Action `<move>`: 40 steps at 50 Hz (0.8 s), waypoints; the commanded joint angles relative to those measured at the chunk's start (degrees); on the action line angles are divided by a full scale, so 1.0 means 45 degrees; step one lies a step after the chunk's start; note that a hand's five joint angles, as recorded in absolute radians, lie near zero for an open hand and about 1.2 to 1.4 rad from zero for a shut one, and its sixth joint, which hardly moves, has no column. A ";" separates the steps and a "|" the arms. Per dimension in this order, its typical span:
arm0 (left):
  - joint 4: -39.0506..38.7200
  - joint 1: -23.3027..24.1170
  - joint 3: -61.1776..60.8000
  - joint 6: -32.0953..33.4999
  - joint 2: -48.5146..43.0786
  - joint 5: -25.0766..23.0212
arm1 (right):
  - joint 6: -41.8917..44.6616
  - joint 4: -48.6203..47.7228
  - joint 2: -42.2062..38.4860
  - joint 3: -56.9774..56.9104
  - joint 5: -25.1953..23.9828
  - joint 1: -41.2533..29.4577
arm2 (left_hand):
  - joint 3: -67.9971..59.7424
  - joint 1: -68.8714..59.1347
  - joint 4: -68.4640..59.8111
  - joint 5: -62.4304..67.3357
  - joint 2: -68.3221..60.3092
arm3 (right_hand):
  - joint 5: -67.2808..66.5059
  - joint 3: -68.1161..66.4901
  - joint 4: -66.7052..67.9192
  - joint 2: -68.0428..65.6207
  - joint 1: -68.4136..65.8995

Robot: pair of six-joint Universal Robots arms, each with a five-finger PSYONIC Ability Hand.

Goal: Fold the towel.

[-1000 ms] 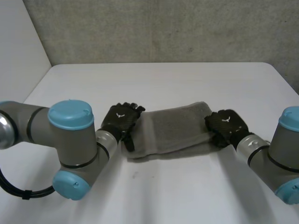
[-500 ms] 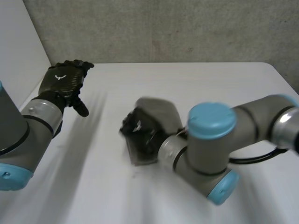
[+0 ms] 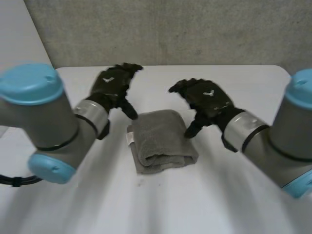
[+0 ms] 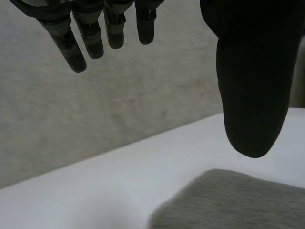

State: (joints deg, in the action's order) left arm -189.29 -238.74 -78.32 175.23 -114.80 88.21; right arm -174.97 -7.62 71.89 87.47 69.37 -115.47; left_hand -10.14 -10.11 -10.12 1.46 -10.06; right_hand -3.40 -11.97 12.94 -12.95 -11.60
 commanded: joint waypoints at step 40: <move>0.2899 -0.2175 0.0724 0.1588 0.4432 0.0945 | -0.0142 0.2006 0.1890 -0.3872 0.3565 0.1441 | -0.0093 -0.0099 -0.0097 -0.0201 -0.0109 | 0.0755 0.0438 -0.0654 0.0655 0.0356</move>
State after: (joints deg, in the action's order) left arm -182.92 -238.81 -75.70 182.96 -105.85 92.99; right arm -173.26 2.44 71.58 68.15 76.78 -112.26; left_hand -9.83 -9.91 -9.87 1.46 -9.89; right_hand -3.11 -11.97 12.94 -12.94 -11.60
